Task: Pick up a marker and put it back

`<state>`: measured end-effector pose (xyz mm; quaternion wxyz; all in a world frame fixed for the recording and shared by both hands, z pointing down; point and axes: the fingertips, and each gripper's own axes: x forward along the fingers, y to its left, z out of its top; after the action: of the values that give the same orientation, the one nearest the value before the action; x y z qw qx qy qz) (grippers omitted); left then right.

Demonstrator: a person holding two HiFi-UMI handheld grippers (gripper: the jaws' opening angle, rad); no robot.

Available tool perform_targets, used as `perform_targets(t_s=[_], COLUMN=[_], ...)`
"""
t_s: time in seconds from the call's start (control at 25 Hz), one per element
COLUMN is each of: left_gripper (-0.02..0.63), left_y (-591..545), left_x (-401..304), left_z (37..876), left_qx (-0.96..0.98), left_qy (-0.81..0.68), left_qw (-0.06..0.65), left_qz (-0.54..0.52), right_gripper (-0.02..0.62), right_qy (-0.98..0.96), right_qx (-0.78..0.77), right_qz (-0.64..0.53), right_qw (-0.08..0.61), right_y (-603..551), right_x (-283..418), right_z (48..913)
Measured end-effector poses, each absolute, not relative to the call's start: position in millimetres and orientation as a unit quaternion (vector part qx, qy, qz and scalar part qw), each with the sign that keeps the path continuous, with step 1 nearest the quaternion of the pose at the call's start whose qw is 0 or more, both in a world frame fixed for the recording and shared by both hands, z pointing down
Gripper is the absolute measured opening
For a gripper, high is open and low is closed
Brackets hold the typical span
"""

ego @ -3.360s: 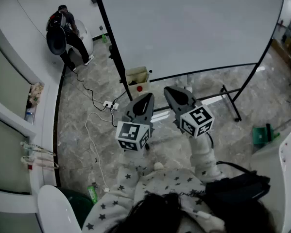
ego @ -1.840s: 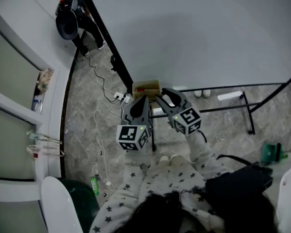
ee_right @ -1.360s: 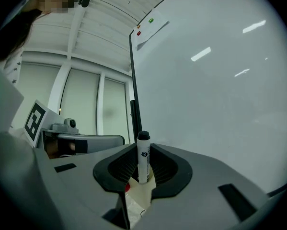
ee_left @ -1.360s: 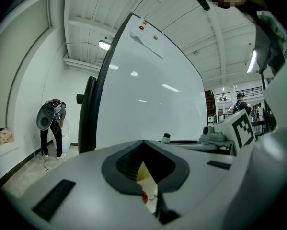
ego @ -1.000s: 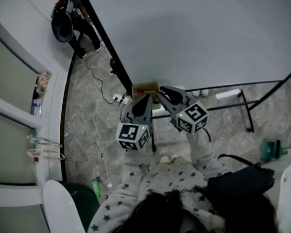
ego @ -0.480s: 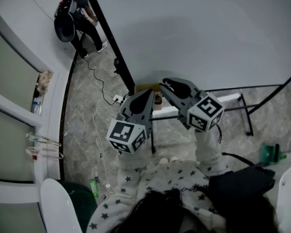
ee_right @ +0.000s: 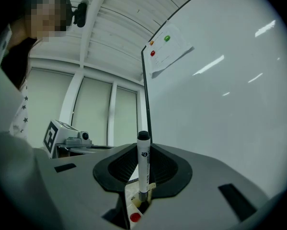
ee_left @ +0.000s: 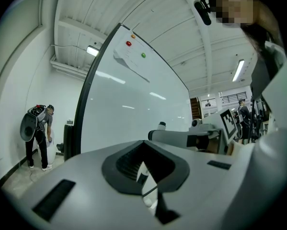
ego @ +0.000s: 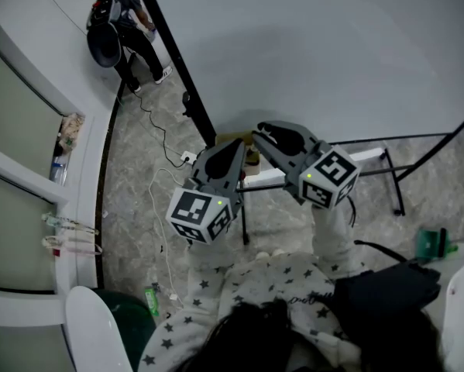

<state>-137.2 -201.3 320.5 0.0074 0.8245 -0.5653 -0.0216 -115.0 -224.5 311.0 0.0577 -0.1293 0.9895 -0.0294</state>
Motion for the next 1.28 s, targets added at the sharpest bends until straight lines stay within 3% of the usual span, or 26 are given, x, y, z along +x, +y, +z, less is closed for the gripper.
perform_targets(t_s=[0.48, 0.68, 1.28], left_gripper=[0.002, 0.002, 0.002], left_y=[-203.9, -213.1, -218.3], left_x=[-138.7, -144.6, -150.8], left_z=[314.2, 319.2, 372.5], left_qx=[0.824, 0.818, 0.814], left_qy=[-0.565, -0.572, -0.58], left_qw=[-0.005, -0.041, -0.004], left_qz=[-0.041, -0.04, -0.041], right_gripper=[0.083, 0.083, 0.083], right_qy=[0.989, 0.988, 0.984], right_qx=[-0.127, -0.136, -0.134], right_qz=[-0.029, -0.02, -0.077], right_qw=[0.064, 0.077, 0.095], right_y=[-226.1, -232.9, -248.6], right_x=[-114.7, -119.0, -126.7], right_z=[308.0, 310.0, 365.9])
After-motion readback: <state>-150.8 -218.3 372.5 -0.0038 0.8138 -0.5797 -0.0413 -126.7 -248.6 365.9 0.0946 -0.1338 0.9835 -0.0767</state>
